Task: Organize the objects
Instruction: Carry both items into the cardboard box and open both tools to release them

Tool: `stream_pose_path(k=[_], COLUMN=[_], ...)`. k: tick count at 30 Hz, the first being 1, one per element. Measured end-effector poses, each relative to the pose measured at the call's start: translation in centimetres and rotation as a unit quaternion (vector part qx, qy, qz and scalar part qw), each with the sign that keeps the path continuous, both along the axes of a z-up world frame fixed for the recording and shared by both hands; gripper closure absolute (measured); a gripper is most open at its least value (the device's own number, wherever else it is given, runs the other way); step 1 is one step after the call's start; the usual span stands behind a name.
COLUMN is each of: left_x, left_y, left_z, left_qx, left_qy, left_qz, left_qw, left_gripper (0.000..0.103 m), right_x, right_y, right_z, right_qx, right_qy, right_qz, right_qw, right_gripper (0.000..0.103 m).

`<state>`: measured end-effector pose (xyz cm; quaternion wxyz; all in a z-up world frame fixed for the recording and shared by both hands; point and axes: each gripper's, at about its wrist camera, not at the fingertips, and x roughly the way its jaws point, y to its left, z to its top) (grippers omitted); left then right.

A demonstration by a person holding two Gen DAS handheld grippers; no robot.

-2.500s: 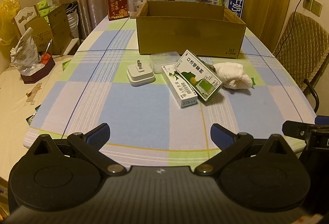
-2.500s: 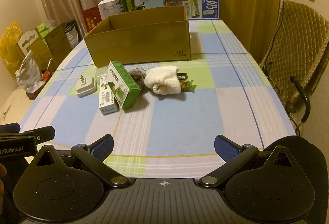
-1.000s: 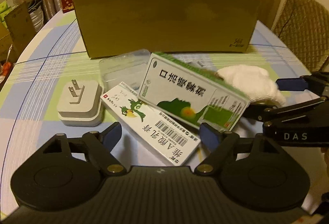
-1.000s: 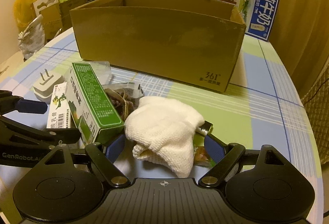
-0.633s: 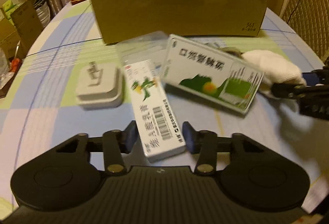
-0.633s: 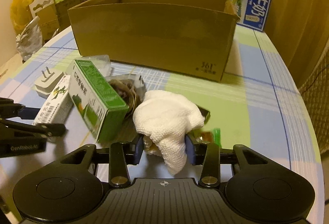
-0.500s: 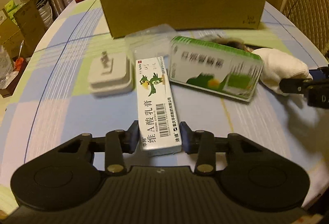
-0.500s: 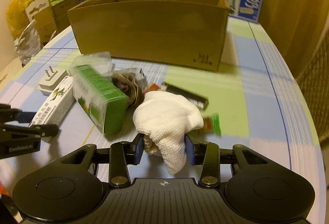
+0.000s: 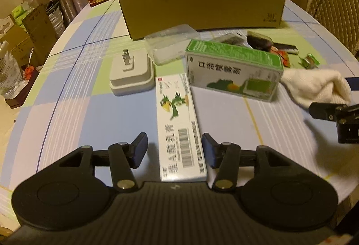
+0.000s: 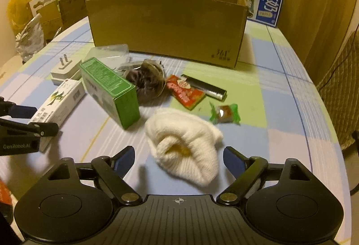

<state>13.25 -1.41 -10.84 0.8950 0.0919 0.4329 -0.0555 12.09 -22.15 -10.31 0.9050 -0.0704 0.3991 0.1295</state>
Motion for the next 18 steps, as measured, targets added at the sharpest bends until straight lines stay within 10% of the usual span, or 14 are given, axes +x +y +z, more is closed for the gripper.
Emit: stream_pose_path(k=[10,18], left_x=[1.9,1.8], left_y=[-0.3,-0.1], left_z=[-0.7,-0.4], left_qx=[-0.005,-0.017], left_qy=[-0.009,-0.002], left_qz=[-0.002,-0.001], left_qw=[0.9999,0.9999], left_gripper=[0.054,0.07], right_x=[1.1,1.3], right_y=[0.5,0.4], right_z=[-0.8,-0.9], right_qx=[-0.007,-0.012], right_qy=[-0.005,-0.004], right_qz=[0.005,-0.008], right_qw=[1.0,1.0], right_gripper=[0.021,0.06])
